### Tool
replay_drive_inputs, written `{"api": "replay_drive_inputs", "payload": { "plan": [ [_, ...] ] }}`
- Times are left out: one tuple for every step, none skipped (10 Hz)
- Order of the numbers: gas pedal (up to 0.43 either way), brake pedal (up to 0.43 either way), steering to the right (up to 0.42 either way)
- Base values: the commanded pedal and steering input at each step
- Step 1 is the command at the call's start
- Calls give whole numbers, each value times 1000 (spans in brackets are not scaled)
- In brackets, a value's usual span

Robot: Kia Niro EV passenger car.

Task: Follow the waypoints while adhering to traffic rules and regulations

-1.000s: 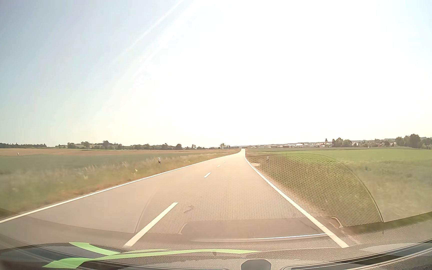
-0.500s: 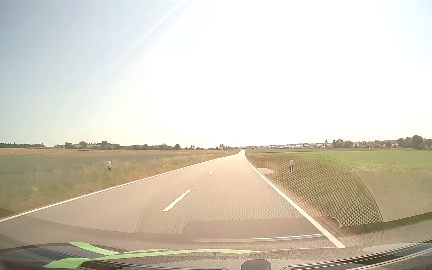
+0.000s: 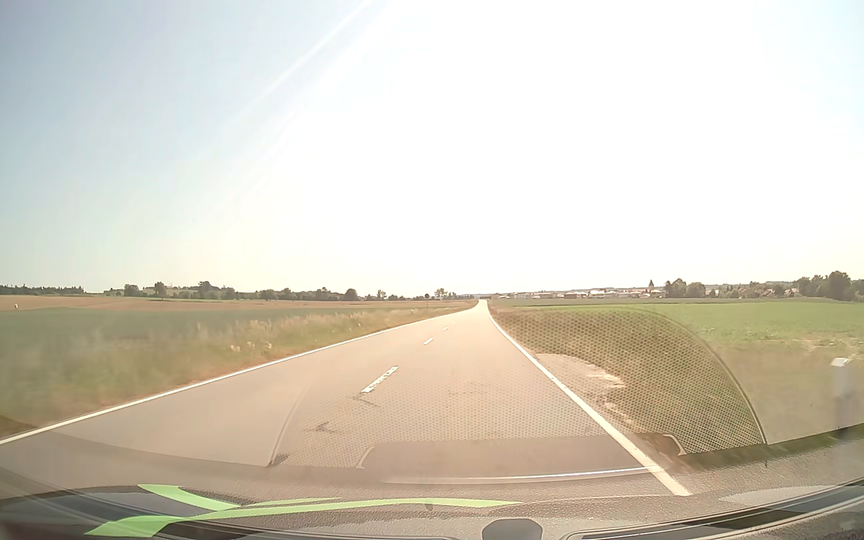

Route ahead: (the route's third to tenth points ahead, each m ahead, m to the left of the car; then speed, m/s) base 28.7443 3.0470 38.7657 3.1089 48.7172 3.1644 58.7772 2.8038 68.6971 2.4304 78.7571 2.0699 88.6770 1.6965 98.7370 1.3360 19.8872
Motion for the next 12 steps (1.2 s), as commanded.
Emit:
{"api": "replay_drive_inputs", "payload": {
  "plan": [
    [268,0,0],
    [268,0,0],
    [268,0,0],
    [280,0,0],
    [287,0,0],
    [299,0,0],
    [319,0,0],
    [319,0,0],
    [319,0,1],
    [319,0,1],
    [311,0,1],
    [287,0,2]
  ]
}}
